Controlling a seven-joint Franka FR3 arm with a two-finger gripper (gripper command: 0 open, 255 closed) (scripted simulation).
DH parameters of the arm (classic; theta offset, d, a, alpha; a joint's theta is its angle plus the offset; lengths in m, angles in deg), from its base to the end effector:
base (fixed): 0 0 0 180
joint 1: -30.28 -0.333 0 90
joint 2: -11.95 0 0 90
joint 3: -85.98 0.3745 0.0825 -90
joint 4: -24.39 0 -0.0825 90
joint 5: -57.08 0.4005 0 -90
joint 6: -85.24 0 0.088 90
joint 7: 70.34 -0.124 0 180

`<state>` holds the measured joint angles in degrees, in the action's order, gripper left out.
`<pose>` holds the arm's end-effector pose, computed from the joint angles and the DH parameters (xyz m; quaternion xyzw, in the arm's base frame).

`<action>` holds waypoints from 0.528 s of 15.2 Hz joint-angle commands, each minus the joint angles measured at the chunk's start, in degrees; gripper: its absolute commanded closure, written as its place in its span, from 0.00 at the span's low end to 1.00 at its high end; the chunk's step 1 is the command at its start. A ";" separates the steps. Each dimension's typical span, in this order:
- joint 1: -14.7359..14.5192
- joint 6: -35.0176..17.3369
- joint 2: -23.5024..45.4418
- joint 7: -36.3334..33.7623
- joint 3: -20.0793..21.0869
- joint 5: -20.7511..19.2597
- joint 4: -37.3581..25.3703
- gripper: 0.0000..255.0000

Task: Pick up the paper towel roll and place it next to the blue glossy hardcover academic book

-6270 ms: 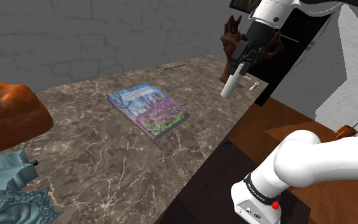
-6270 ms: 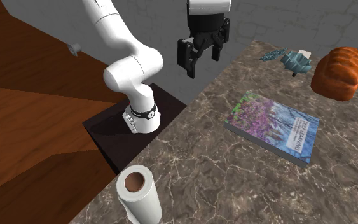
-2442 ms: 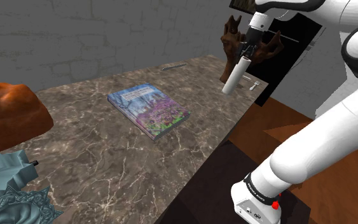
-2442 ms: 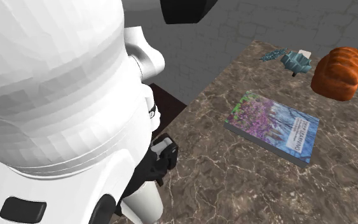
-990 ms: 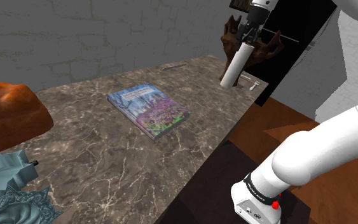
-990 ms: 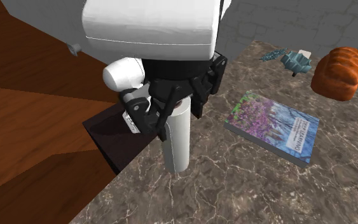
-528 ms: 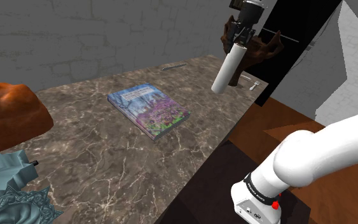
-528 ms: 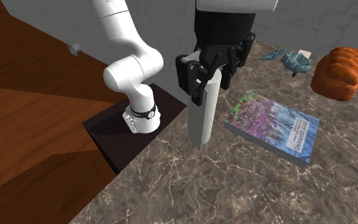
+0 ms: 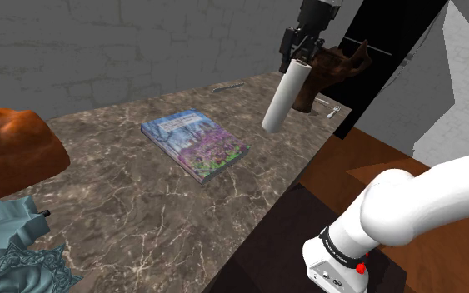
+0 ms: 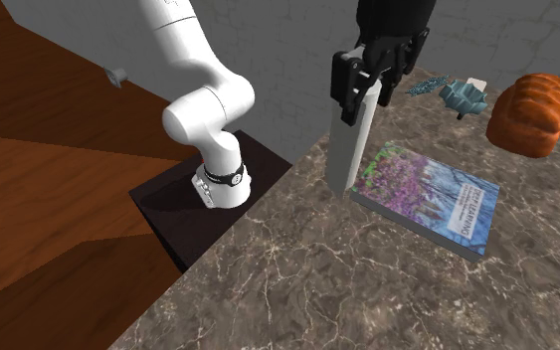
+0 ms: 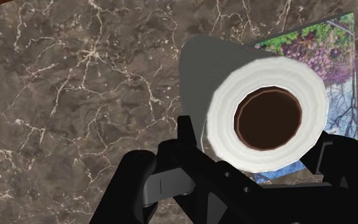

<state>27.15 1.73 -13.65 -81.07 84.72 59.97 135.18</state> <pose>0.3888 0.0168 0.6958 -0.9967 0.0736 0.0179 0.0280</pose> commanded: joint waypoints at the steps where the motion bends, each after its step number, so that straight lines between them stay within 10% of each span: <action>1: -0.91 0.19 -0.58 -3.07 2.17 1.04 0.22 1.00; 8: -3.92 -0.64 0.24 -13.06 9.60 4.41 -0.66 1.00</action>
<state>23.69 1.12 -13.48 -92.50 93.20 63.86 134.73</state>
